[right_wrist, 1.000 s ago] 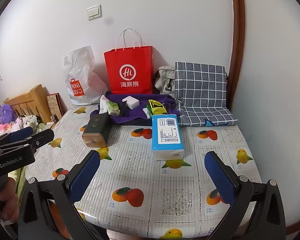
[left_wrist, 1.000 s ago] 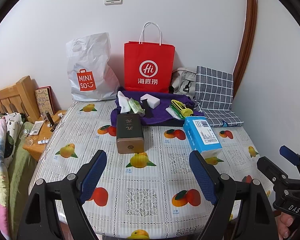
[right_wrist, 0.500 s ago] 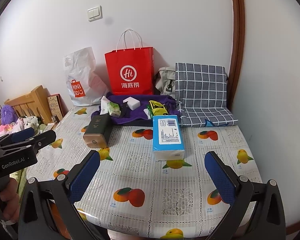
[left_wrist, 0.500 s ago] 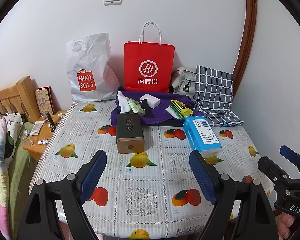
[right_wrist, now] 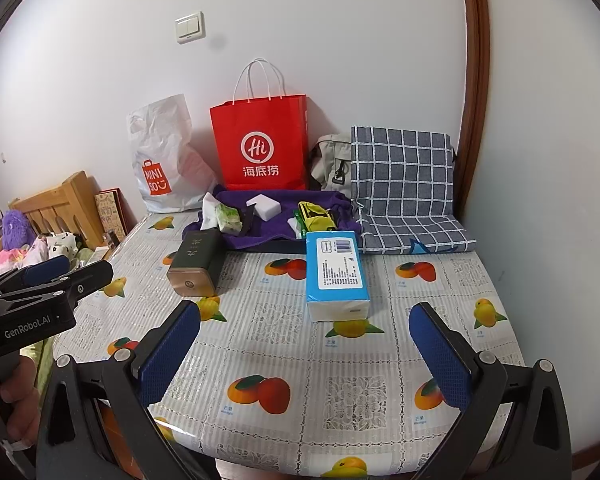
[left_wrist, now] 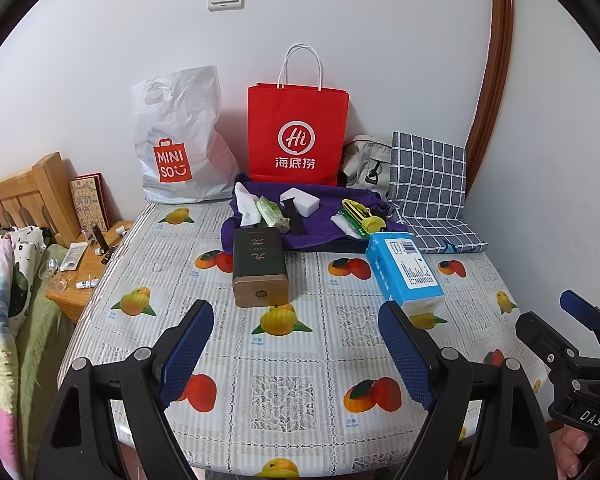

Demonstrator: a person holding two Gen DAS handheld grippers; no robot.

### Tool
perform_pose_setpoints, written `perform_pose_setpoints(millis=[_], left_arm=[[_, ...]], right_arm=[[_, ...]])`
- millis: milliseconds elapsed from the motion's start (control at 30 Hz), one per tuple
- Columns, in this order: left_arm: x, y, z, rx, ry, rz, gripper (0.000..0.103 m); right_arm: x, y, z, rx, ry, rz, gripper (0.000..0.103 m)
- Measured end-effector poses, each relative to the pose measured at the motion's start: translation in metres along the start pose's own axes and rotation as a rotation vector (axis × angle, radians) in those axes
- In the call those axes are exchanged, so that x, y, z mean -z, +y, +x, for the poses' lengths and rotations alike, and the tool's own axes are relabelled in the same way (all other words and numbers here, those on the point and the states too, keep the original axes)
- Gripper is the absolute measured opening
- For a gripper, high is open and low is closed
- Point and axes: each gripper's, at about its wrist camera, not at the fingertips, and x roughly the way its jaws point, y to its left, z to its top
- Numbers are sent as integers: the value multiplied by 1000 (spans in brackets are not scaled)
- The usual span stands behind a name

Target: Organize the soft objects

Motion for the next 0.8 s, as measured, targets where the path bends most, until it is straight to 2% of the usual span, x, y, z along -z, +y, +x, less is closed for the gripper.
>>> perform_pose_setpoints(millis=[800], left_arm=[[0,4,1,2,0,3,84]], right_arm=[[0,1,-1,-2,-1,-2,103]])
